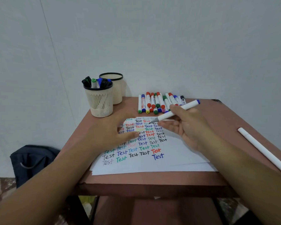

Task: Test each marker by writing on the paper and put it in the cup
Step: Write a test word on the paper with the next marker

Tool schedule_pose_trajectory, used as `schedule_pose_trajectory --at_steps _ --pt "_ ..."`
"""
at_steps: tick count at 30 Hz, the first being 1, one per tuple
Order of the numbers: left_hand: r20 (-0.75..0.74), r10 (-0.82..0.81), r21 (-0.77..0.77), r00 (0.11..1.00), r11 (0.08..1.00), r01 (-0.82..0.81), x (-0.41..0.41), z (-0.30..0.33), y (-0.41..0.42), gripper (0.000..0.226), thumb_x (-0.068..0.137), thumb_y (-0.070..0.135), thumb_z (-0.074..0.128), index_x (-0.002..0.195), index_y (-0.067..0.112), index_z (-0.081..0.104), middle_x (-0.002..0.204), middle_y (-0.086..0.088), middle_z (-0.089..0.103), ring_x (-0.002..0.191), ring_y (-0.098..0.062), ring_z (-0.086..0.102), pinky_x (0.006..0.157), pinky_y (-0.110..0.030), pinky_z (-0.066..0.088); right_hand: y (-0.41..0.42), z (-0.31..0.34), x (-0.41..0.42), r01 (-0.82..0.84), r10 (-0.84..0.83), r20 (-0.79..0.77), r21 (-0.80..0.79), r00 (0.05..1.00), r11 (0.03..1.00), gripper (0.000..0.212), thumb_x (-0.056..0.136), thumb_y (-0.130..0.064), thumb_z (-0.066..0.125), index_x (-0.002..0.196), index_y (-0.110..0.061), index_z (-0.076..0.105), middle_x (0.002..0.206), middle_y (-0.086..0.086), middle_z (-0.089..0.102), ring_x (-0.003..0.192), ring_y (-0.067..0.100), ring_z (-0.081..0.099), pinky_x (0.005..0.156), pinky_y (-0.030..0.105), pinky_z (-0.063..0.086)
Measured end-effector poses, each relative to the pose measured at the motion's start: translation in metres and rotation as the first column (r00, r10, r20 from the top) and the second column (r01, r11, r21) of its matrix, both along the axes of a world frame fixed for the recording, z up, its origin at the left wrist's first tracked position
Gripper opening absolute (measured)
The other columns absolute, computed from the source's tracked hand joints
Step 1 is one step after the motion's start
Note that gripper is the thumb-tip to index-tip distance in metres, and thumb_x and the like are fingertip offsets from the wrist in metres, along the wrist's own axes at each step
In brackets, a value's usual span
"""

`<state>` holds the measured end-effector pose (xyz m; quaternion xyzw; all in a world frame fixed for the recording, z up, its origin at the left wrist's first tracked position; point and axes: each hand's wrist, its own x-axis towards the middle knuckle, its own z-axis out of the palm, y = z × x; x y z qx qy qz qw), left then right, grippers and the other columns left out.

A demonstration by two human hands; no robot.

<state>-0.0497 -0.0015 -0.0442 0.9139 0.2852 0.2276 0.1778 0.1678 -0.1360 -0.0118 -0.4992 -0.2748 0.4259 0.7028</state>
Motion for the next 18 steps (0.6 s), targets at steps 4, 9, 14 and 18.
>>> schedule_pose_trajectory --at_steps 4,9,14,18 --pt "-0.08 0.047 0.02 0.996 0.999 -0.045 0.002 0.001 -0.002 0.055 0.081 0.073 0.061 0.131 0.054 0.054 0.085 0.024 0.055 0.08 0.009 0.053 0.065 -0.01 0.036 -0.019 -0.013 0.007 0.004 0.007 0.212 -0.05 0.977 0.999 0.028 0.083 0.009 0.077 0.105 0.002 0.061 0.099 0.024 0.073 0.092 0.032 0.077 0.077 0.033 0.063" --pt "-0.153 0.081 0.004 0.985 0.997 -0.081 0.004 0.005 -0.004 0.043 0.081 0.073 0.06 0.118 0.052 0.066 0.071 0.012 0.056 0.066 -0.002 0.054 0.055 -0.015 0.032 -0.028 -0.024 0.01 0.014 0.02 0.356 -0.095 0.934 0.995 0.015 0.086 0.006 0.076 0.093 0.0 0.065 0.081 0.017 0.072 0.073 0.032 0.07 0.069 0.039 0.06" --pt "-0.146 0.093 0.007 0.985 0.996 -0.093 0.004 0.004 -0.003 0.044 0.079 0.075 0.059 0.116 0.053 0.067 0.066 0.012 0.052 0.058 -0.003 0.05 0.054 -0.02 0.032 -0.027 -0.026 0.009 0.017 0.032 0.421 -0.113 0.907 0.994 0.012 0.087 0.005 0.074 0.085 -0.004 0.065 0.072 0.014 0.07 0.067 0.033 0.064 0.067 0.041 0.057" --pt "-0.149 0.095 0.006 0.984 0.995 -0.095 0.003 0.003 -0.001 0.045 0.078 0.077 0.058 0.116 0.053 0.066 0.065 0.012 0.052 0.057 -0.003 0.049 0.055 -0.022 0.033 -0.027 -0.028 0.009 0.012 0.033 0.417 -0.105 0.908 0.994 0.014 0.087 0.004 0.075 0.082 -0.006 0.065 0.07 0.013 0.069 0.066 0.032 0.065 0.069 0.042 0.056"
